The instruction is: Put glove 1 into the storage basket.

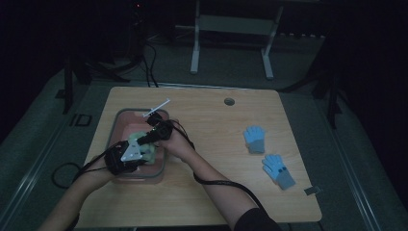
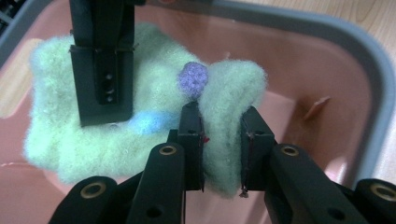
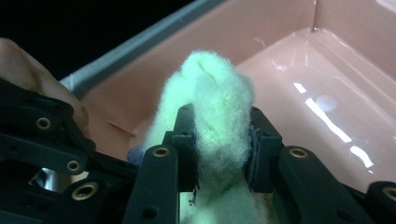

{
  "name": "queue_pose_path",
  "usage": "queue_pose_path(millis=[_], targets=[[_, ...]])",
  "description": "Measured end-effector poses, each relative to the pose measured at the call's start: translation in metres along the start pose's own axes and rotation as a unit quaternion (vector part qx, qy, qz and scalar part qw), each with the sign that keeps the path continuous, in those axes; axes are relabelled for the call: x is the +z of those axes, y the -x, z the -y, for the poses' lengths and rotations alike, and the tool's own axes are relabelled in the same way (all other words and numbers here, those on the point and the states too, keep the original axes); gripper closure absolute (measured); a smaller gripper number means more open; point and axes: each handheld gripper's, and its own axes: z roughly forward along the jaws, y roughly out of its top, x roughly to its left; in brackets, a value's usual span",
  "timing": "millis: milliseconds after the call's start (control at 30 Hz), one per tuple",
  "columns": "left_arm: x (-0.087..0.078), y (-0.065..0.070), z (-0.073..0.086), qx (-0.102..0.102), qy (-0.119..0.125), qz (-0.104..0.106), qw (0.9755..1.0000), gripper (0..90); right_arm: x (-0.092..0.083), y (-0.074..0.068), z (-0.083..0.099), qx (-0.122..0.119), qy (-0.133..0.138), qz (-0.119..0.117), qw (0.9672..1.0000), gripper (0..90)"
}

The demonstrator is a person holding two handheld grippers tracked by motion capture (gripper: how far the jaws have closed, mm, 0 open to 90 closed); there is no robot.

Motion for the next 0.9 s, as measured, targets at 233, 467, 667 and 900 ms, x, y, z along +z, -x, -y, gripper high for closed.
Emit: queue_pose_path(millis=[233,467,667,900], targets=[[0.012,-0.006,-0.003,0.008,-0.028,0.021,0.9994,74.6,0.006,0.001,0.001,-0.011,-0.018,0.026,0.9994,59.4],[0.026,-0.015,-0.008,0.005,-0.069,0.051,0.9963,72.6,-0.011,0.004,0.005,-0.008,0.007,0.045,0.9989,46.1],[0.028,-0.013,-0.013,-0.006,-0.07,0.053,0.9961,58.5,-0.032,0.008,0.013,0.002,0.026,0.046,0.9986,42.0],[0.018,-0.013,-0.013,-0.053,-0.04,0.027,0.9974,26.5,-0.055,0.004,0.026,0.001,0.046,0.017,0.9988,34.8]])
